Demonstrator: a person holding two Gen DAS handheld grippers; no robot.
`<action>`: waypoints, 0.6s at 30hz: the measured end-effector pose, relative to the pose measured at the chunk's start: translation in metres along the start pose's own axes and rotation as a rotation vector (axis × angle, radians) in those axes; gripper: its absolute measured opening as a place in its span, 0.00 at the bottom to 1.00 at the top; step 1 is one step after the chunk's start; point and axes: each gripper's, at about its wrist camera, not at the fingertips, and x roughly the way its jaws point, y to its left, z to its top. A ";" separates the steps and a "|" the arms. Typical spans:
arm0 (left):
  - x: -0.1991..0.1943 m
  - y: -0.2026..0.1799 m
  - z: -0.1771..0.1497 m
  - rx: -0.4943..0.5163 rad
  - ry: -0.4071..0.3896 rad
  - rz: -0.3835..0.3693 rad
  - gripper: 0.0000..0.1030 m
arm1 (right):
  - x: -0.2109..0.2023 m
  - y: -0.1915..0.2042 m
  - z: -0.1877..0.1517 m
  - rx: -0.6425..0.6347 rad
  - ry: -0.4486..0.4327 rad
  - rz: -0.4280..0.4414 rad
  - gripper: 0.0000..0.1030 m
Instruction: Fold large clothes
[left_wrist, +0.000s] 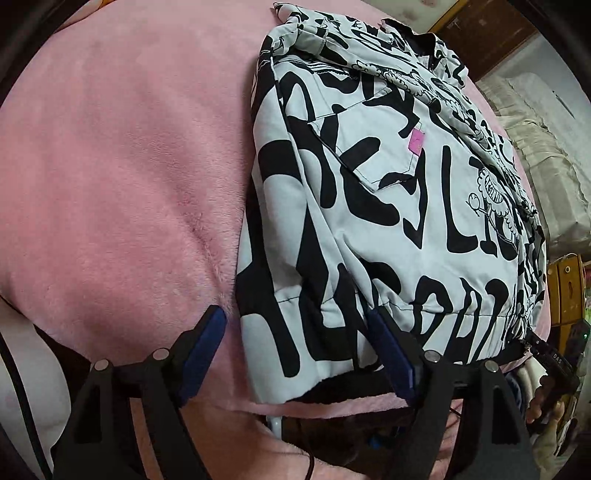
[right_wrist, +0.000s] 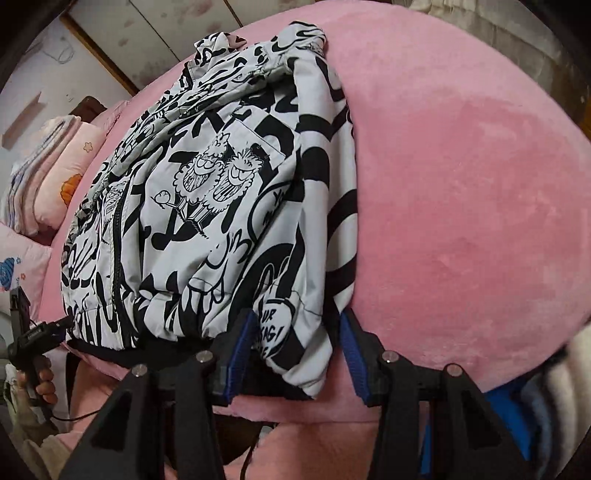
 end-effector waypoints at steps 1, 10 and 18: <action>0.000 0.001 -0.001 -0.002 -0.004 -0.003 0.78 | 0.001 -0.002 0.000 0.011 0.003 0.011 0.49; 0.002 0.005 -0.004 0.003 -0.017 -0.036 0.88 | 0.006 -0.013 -0.002 0.055 0.015 0.059 0.55; -0.001 -0.012 -0.010 0.094 0.013 -0.019 0.89 | 0.005 -0.024 -0.007 0.086 0.064 0.159 0.55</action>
